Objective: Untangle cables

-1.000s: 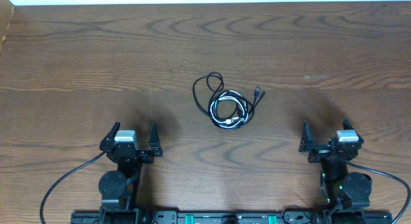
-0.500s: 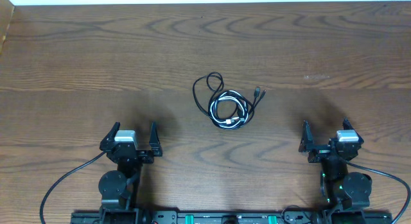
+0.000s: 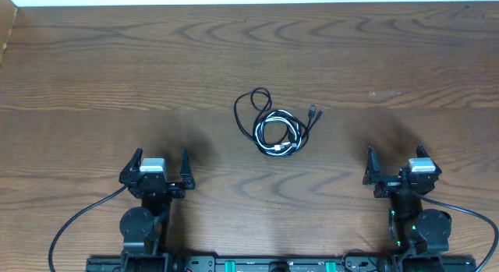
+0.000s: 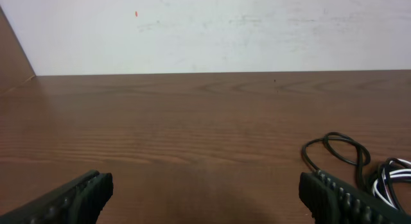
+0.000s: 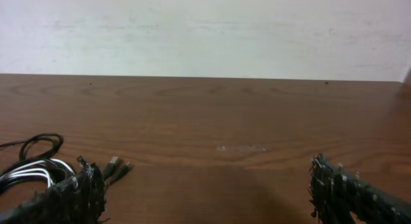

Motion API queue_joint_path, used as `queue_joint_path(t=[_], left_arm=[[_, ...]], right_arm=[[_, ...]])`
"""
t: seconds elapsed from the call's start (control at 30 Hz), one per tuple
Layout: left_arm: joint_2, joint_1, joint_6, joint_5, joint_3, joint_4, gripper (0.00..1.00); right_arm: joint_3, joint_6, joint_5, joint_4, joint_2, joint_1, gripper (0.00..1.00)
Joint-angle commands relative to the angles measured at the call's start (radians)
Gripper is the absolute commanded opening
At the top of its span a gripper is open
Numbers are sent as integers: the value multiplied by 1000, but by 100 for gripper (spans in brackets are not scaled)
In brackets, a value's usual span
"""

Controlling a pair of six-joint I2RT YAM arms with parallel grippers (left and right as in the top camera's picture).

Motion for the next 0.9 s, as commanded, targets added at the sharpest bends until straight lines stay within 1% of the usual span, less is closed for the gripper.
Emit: queue_joint_path(t=[0.0,0.13,0.3,0.37,0.4,0.47,0.53,0.63,0.7,0.87], left_arm=[[-6,-2,11,-6,-27,-19,99],[-6,-2,5,8,-16,-11,99],[-6,-2,-56,19,26,-11,99],[-6,-2,-64,112,52,-16,99],[-6,-2,-87,137,64,-23,99],[5,-2,-173,162,104,-53,99],[16,-2,-204,180,129,-72,100],[79,-2,-230,253,213,-122,99],[148,-3,-285,253,285,-188,99],[322,-2,-288,253,454,-377,99]], right_arm=[[-2,-14,1,-4,-6,8,99],[-2,-14,1,-4,-6,8,99],[-2,-14,1,-4,-6,8,99],[-2,-14,1,-4,-6,8,99],[-2,-15,1,-4,-6,8,99],[-2,-15,1,-4,-6,8,99],[-2,-14,1,-4,-6,8,99],[-2,-14,1,-4,-6,8,99],[-2,-14,1,-4,-6,8,99],[-2,-14,1,-4,-6,8,99]])
